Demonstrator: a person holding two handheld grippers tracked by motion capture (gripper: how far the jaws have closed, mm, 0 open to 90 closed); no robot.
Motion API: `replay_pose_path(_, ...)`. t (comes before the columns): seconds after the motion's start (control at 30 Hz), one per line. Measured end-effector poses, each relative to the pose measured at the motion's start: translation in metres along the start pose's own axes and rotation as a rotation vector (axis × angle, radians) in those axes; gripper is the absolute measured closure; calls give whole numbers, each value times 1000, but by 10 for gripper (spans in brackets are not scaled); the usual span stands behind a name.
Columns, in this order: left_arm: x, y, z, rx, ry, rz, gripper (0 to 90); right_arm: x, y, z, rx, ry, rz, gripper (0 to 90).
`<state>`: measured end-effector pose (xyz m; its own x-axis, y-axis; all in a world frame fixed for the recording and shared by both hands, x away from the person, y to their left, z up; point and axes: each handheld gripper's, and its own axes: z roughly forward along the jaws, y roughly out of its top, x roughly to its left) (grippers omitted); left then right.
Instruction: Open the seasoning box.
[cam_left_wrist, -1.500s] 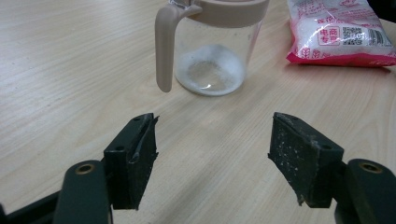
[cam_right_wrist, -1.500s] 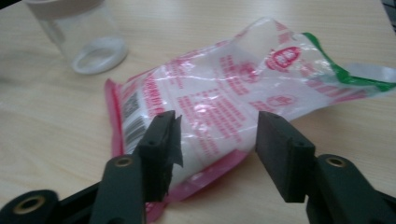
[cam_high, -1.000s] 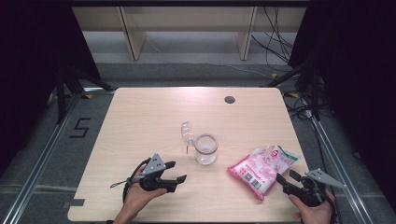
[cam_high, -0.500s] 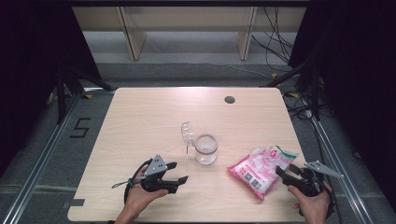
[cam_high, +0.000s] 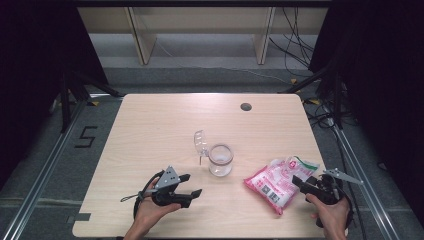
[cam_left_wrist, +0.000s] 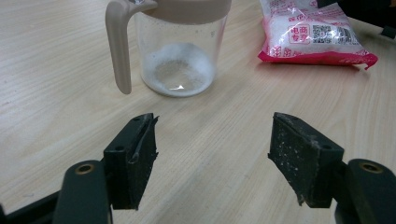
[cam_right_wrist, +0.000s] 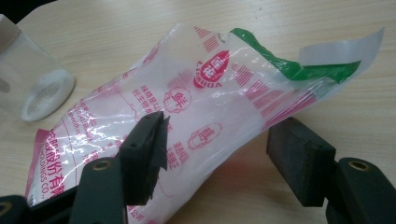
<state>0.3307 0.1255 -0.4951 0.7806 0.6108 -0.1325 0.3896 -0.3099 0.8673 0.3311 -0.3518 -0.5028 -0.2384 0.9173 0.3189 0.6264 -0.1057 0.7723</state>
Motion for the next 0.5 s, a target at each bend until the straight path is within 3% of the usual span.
replay_pose_path(0.1,-1,0,-1,3,5,3,312,1,0,2,6,-2,10,394)
replay_pose_path(0.13,-1,0,0,1,2,1,312,5,-1,3,26,14,74,394)
replay_pose_path(0.17,-1,0,0,1,2,2,312,3,0,4,22,-8,21,395)
replay_pose_path(0.2,-1,0,0,4,2,5,312,4,0,5,23,6,31,398)
replay_pose_path(0.23,-1,0,0,8,-3,4,312,3,1,8,23,3,12,405)
replay_pose_path(0.33,-1,0,0,7,-3,6,313,5,1,7,50,-8,55,415)
replay_pose_path(0.37,-1,0,0,7,-4,8,313,1,2,8,49,-6,15,418)
replay_pose_path(0.4,-2,0,1,-2,-5,-10,313,4,3,7,64,-15,54,420)
replay_pose_path(0.47,-2,0,1,-1,-5,-8,314,3,2,11,47,-14,65,432)
replay_pose_path(0.5,-2,0,1,5,-5,-1,314,2,2,11,47,18,66,436)
